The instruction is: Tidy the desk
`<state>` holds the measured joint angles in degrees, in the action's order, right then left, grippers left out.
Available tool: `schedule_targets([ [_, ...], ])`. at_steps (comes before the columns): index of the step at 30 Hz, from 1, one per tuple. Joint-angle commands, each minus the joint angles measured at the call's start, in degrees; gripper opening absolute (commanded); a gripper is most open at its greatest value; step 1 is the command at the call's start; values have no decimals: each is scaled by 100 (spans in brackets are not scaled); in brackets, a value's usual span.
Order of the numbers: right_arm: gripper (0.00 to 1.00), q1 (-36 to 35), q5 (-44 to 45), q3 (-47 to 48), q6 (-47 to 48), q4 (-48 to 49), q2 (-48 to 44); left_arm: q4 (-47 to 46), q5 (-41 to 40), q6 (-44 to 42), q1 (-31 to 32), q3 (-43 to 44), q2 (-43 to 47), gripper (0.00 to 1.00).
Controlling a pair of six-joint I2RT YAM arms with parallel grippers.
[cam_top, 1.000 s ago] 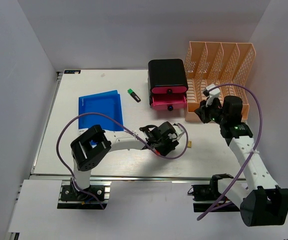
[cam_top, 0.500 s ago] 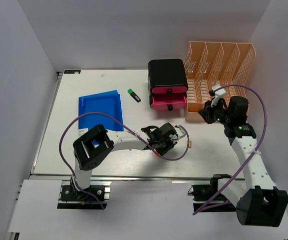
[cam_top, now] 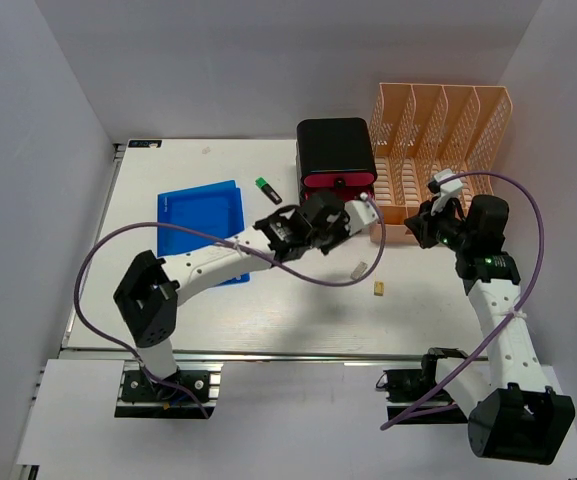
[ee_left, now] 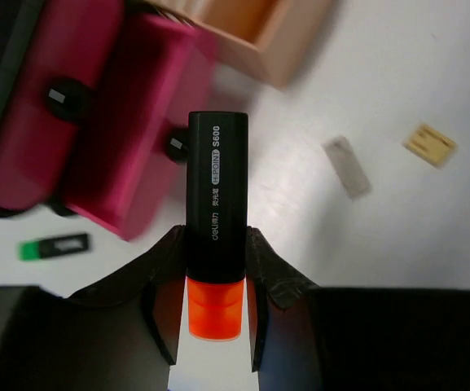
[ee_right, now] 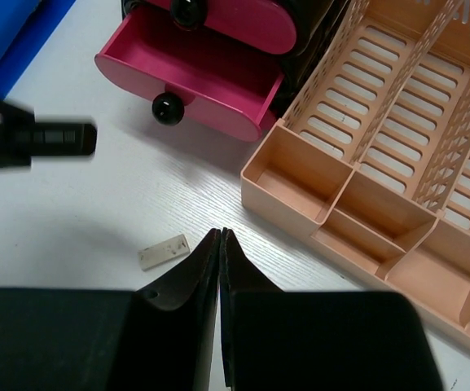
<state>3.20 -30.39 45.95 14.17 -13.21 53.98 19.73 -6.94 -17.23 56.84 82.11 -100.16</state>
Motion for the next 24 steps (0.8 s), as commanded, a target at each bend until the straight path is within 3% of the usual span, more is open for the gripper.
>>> schedule_targets([
  [1, 7, 75, -169, -7, 77, 143, -89, -241, 95, -1088, -347, 656, -82, 5],
  [6, 7, 163, -222, -60, 77, 187, -115, -329, 228, -2011, -682, 1815, -977, 1],
  [10, 7, 233, -257, -69, 85, 196, -133, -662, 255, -2398, -788, 2081, -1427, 1],
  [18, 7, 313, -362, -95, 112, 223, -159, -1672, 166, -2636, -788, 1327, -1331, 2],
  [24, 7, 330, -397, -122, 129, 240, -115, -1752, 105, -2724, -788, 1071, -1313, 3],
])
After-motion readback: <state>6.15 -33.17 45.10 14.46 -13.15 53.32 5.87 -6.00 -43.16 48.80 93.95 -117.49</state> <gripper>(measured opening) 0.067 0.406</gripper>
